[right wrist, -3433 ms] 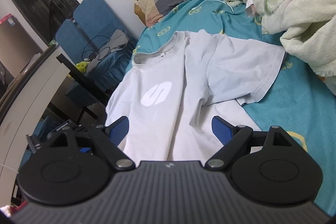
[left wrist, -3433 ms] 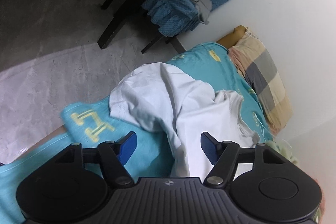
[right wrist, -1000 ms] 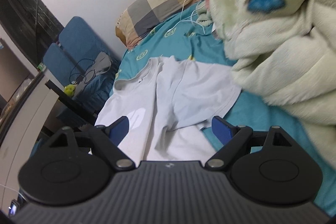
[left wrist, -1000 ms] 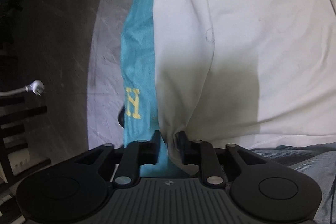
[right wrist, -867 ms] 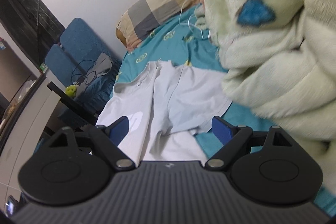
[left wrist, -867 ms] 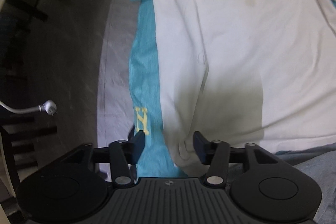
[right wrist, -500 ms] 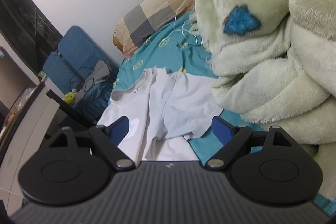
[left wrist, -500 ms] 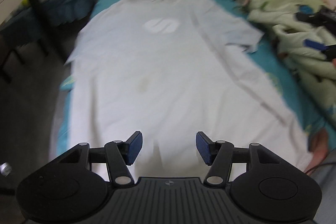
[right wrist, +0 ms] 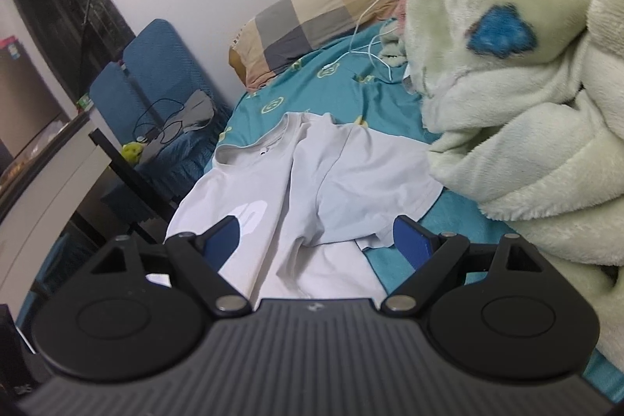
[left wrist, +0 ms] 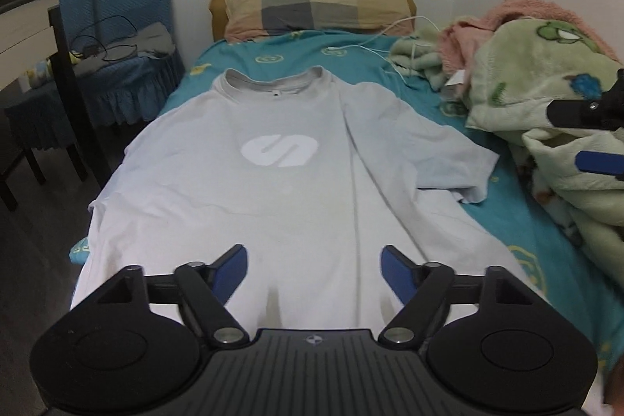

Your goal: Fold clothes

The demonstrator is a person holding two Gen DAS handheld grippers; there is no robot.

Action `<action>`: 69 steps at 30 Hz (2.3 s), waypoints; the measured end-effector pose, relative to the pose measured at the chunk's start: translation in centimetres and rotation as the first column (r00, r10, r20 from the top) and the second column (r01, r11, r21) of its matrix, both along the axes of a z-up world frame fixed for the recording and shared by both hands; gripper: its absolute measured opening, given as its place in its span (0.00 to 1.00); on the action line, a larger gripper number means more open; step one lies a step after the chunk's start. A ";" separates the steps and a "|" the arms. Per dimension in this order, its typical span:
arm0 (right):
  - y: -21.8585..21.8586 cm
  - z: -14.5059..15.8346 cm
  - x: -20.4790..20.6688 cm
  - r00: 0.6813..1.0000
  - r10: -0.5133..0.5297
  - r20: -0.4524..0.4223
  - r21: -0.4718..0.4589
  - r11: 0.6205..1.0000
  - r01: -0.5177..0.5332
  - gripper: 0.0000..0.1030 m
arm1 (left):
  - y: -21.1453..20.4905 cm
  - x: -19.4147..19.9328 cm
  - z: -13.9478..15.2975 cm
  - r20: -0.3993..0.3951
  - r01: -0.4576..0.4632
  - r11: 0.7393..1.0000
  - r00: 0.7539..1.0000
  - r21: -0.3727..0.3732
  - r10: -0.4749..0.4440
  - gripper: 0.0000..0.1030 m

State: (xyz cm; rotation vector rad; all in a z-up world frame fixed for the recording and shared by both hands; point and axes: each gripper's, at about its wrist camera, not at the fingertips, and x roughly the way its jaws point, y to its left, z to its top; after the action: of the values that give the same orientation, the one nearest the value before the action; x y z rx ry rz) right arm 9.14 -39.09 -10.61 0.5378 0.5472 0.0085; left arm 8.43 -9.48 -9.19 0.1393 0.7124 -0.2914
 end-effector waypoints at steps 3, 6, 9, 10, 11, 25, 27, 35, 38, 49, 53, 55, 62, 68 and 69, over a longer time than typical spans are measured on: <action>0.5 -0.2 0.4 1.000 -0.003 0.003 -0.003 1.000 0.003 0.85 | 1.8 0.5 -2.5 -0.031 -0.041 0.999 0.999 -0.016 0.040 0.84; 1.0 -0.3 0.8 1.000 -0.014 0.010 -0.003 1.000 0.014 0.85 | 3.0 0.5 -3.5 -0.051 -0.056 0.998 0.997 -0.027 0.055 0.93; 1.6 -0.6 1.0 1.000 -0.017 0.014 -0.002 1.000 0.017 0.85 | 2.9 0.3 -3.3 -0.027 -0.051 0.998 0.998 -0.027 0.050 1.00; 1.8 -0.7 1.1 1.000 -0.016 0.015 -0.001 1.000 0.016 0.85 | 2.7 0.2 -3.2 -0.017 -0.049 0.998 0.999 -0.026 0.048 1.00; 2.1 -0.9 1.2 1.000 -0.016 0.011 -0.003 1.000 0.016 0.85 | 2.7 0.1 -3.0 -0.011 -0.044 0.999 0.999 -0.024 0.044 1.00; 3.0 -4.6 2.8 0.996 0.013 -0.090 0.151 0.988 0.001 0.85 | 4.6 -1.2 -1.2 0.000 -0.110 0.989 0.994 -0.097 0.110 1.00; 2.6 -5.7 2.7 0.995 0.004 -0.105 0.262 0.965 0.024 0.85 | 4.9 -1.1 -1.3 -0.015 -0.133 0.986 0.991 -0.104 0.132 1.00; 0.7 -9.9 2.4 0.978 -0.127 -0.167 0.586 0.784 0.202 0.86 | 6.1 -0.3 -1.6 -0.085 -0.234 0.958 0.971 -0.164 0.222 1.00; 0.3 -11.6 3.4 0.965 -0.166 -0.204 0.653 0.712 0.260 0.87 | 6.4 0.4 -1.6 -0.094 -0.256 0.948 0.966 -0.191 0.242 1.00; 1.6 -13.3 10.4 0.939 -0.309 -0.150 0.565 0.753 0.337 0.86 | 7.3 3.5 -3.8 -0.160 -0.313 0.922 0.946 -0.228 0.282 1.00; 1.7 -13.3 12.2 0.901 -0.423 -0.099 0.453 0.787 0.419 0.84 | 7.8 4.3 -4.6 -0.187 -0.329 0.915 0.939 -0.233 0.290 1.00; 1.6 -13.3 13.2 0.884 -0.462 -0.072 0.382 0.806 0.452 0.84 | 7.9 4.6 -4.8 -0.191 -0.334 0.912 0.937 -0.239 0.294 1.00; 0.0 -12.2 18.3 0.879 -0.469 -0.084 0.072 0.877 0.475 0.24 | 8.0 5.4 -5.2 -0.181 -0.340 0.913 0.935 -0.225 0.304 1.00; -1.6 -8.7 19.0 0.879 -0.476 -0.022 -0.233 0.858 0.458 0.10 | 8.3 5.7 -5.2 -0.183 -0.357 0.908 0.929 -0.217 0.321 1.00; -1.6 -8.1 19.1 0.880 -0.475 -0.008 -0.289 0.844 0.452 0.10 | 8.4 5.7 -5.1 -0.181 -0.362 0.907 0.927 -0.216 0.327 1.00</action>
State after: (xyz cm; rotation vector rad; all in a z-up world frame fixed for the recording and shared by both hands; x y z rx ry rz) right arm 28.20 -40.69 -18.74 0.3829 0.4732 -0.5513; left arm 14.18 -1.08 -14.28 -0.2467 0.8203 -0.0463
